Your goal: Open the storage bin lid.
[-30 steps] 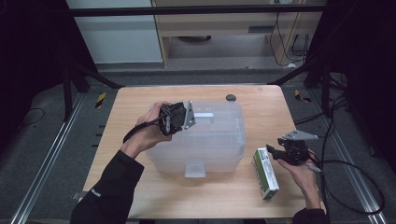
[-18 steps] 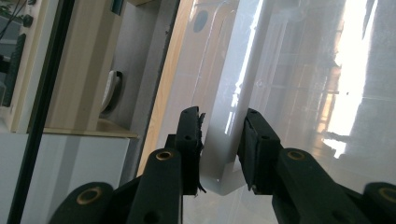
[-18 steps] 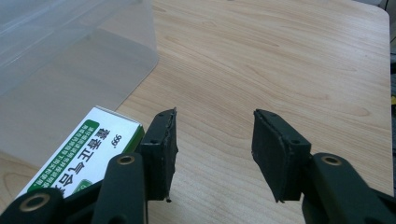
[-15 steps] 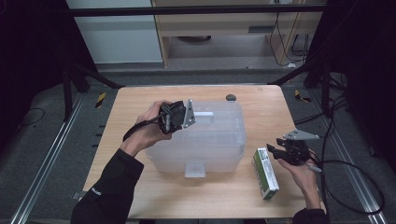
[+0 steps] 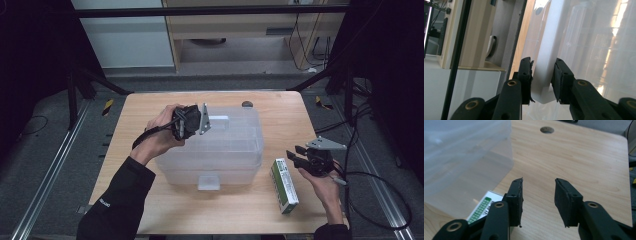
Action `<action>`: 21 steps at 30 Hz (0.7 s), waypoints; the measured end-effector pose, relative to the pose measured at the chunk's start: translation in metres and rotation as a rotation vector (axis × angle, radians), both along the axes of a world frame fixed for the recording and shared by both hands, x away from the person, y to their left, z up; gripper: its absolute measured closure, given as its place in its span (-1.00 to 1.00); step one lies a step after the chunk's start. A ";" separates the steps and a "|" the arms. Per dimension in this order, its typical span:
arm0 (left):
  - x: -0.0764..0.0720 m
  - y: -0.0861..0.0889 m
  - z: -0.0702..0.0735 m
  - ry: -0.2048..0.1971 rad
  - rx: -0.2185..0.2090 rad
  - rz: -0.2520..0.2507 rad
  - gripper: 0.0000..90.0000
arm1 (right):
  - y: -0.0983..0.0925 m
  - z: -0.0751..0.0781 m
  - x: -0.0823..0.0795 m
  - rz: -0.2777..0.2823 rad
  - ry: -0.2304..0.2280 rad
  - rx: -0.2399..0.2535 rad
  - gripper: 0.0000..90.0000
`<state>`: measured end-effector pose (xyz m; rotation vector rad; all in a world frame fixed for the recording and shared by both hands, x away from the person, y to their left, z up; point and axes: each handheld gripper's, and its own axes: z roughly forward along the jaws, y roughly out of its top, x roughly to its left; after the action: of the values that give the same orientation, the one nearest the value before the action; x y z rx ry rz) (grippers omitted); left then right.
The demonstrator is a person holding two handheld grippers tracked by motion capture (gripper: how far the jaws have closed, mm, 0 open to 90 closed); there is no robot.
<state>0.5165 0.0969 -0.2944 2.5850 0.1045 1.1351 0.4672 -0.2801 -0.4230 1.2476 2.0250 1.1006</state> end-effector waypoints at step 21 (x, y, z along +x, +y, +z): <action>0.012 -0.002 0.007 -0.031 -0.032 0.049 0.54 | 0.021 0.023 -0.014 0.149 0.032 0.107 0.93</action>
<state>0.5289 0.0949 -0.2870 2.5495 0.1789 1.1801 0.4536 -0.2596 -0.4004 1.1881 2.1370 1.2805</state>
